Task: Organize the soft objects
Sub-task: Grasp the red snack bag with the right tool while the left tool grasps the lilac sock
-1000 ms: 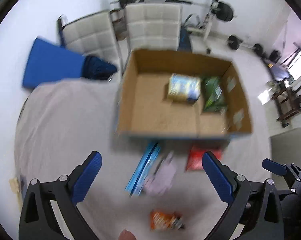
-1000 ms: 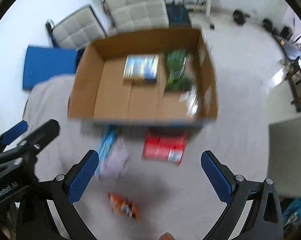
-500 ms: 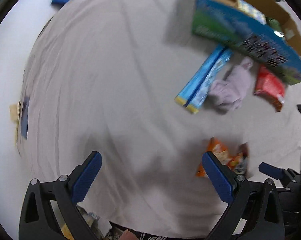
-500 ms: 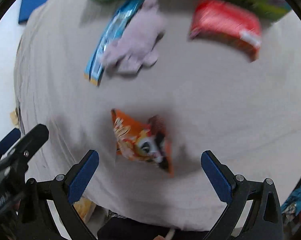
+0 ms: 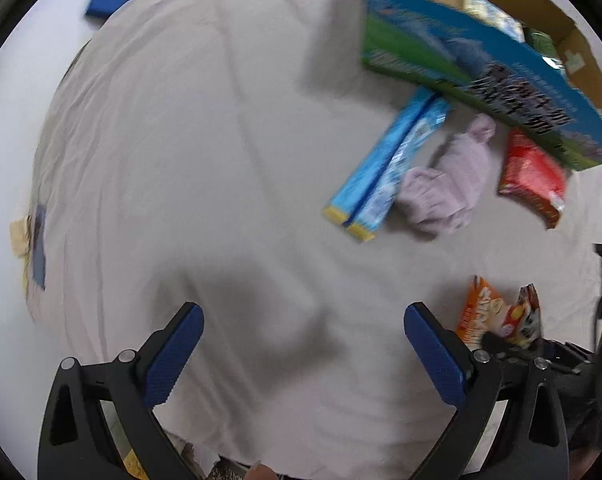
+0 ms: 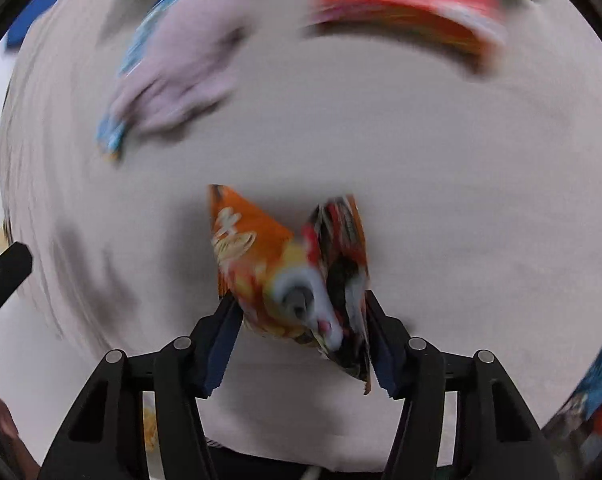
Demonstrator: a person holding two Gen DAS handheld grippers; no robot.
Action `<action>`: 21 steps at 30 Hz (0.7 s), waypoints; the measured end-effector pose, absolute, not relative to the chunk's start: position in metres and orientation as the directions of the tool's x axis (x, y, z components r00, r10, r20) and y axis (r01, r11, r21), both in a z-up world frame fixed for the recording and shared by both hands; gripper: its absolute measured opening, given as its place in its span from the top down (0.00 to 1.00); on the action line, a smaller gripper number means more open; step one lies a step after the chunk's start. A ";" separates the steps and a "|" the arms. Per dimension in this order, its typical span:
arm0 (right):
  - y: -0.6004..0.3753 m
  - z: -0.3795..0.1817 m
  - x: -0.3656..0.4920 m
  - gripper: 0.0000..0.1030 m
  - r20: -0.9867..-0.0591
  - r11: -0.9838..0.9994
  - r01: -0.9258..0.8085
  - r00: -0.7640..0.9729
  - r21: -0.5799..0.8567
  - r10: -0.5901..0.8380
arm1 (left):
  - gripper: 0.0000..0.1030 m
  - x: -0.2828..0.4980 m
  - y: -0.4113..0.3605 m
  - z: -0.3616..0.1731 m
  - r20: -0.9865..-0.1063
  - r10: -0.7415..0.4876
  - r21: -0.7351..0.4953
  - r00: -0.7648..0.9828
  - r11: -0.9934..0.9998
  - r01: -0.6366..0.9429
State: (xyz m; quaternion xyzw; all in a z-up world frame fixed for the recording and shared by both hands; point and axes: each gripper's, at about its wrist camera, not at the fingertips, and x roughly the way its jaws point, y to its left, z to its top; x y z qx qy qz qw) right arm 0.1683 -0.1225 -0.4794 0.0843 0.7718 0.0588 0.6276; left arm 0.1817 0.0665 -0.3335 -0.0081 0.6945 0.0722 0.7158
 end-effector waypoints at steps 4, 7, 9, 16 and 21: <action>-0.199 -0.476 0.175 0.41 -0.966 0.956 0.232 -0.146 0.176 0.214 | 0.00 0.207 0.037 -0.336 -0.998 0.059 0.057 0.036 0.996 -0.068; -0.245 -0.477 0.175 0.41 -0.963 0.927 0.325 -0.128 0.185 0.237 | 0.00 0.226 0.014 -0.342 -0.999 0.038 0.038 0.031 0.999 -0.028; -0.260 -0.474 0.175 0.29 -0.956 0.913 0.344 -0.112 0.220 0.272 | 0.00 0.245 0.004 -0.351 -0.999 0.025 0.025 0.023 1.000 0.007; -0.234 -0.420 0.217 0.08 -0.991 0.991 -0.012 0.039 0.131 0.132 | 0.00 0.285 -0.031 -0.382 -1.000 0.015 0.013 -0.012 0.994 0.113; -0.178 -0.425 0.266 0.09 -0.993 0.915 -0.404 0.117 -0.025 0.024 | 0.00 0.295 -0.032 -0.396 -1.000 0.002 -0.002 -0.030 0.994 0.111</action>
